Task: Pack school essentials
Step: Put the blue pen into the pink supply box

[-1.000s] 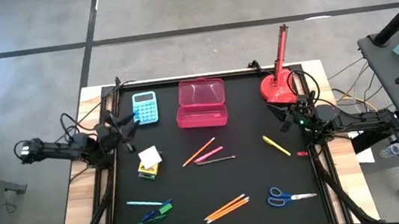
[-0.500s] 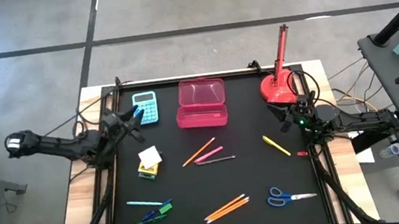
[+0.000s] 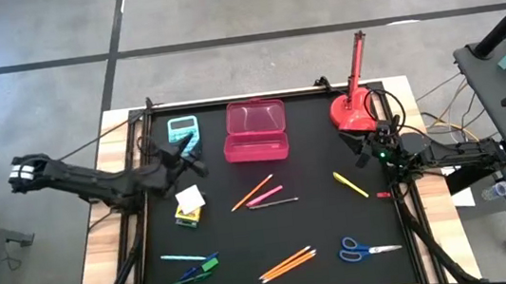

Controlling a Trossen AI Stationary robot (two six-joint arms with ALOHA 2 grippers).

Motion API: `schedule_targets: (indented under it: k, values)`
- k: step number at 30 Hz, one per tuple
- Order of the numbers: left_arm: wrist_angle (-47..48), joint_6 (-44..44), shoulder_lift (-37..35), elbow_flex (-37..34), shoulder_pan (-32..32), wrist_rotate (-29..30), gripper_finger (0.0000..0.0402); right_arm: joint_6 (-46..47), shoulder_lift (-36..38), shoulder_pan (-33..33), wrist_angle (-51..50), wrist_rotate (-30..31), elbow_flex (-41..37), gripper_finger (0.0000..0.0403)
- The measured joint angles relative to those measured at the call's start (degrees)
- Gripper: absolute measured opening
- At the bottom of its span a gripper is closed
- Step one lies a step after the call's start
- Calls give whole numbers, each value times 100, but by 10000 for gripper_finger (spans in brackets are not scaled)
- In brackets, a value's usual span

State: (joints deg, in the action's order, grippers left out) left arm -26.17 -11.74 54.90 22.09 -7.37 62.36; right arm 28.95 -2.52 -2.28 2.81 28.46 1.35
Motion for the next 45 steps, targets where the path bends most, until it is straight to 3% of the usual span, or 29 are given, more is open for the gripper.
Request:
schedule_targets:
  k: [10,18,27,37,45]
  values:
    - [34,189,1205,635,184,-9,140,2,0,2,-2,-1,-1,79]
    - [1350,131,1548,1351,574,-470,140,1,0,0,0,-1,1,79]
    - [3946,-1790,1754,2190,1529,-1959,140,0,0,2,-1,-1,1,79]
    - [5419,-3812,1889,2288,1826,-3024,140,0,0,1,-1,-1,0,79]
    - [6486,-5250,1937,2260,1728,-5189,140,1,0,0,0,-1,0,79]
